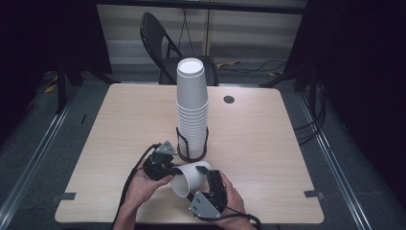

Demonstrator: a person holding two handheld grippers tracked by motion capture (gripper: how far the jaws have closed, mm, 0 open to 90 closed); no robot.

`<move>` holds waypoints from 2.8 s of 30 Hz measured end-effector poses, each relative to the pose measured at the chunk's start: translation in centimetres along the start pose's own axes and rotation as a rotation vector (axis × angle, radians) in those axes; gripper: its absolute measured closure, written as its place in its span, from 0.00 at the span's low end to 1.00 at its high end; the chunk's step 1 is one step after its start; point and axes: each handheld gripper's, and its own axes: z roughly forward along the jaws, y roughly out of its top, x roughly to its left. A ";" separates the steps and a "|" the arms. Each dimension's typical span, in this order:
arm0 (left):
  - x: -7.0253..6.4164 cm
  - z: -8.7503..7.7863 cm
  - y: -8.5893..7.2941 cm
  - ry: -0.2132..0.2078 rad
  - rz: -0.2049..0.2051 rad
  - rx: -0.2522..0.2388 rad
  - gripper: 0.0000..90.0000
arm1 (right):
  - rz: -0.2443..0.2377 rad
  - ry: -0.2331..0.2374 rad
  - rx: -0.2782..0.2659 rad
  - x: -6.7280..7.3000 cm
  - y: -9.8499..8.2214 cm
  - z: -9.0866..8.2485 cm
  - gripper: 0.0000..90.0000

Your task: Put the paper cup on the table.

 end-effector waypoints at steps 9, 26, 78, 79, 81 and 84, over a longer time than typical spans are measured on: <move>-0.3 0.2 0.2 -0.030 0.003 -0.014 0.97 | -0.001 0.014 -0.023 0.0 0.8 0.4 0.10; -0.8 0.9 0.4 -0.041 -0.013 -0.034 0.97 | 0.008 0.042 -0.031 -0.2 1.8 1.0 0.10; 0.5 -0.1 -3.0 0.139 -0.146 -0.481 0.17 | 0.381 0.086 -0.045 -3.3 -0.1 0.8 0.14; 0.6 -0.2 -3.0 0.142 -0.154 -0.492 0.17 | 0.397 0.096 -0.039 -3.4 -0.1 0.8 0.14; 0.7 -0.5 -3.2 0.164 -0.153 -0.518 0.17 | 0.419 0.096 -0.039 -3.5 -0.3 0.8 0.14; 0.7 -1.0 -3.5 0.149 -0.152 -0.544 0.17 | 0.457 0.110 -0.046 -3.8 -0.6 0.8 0.14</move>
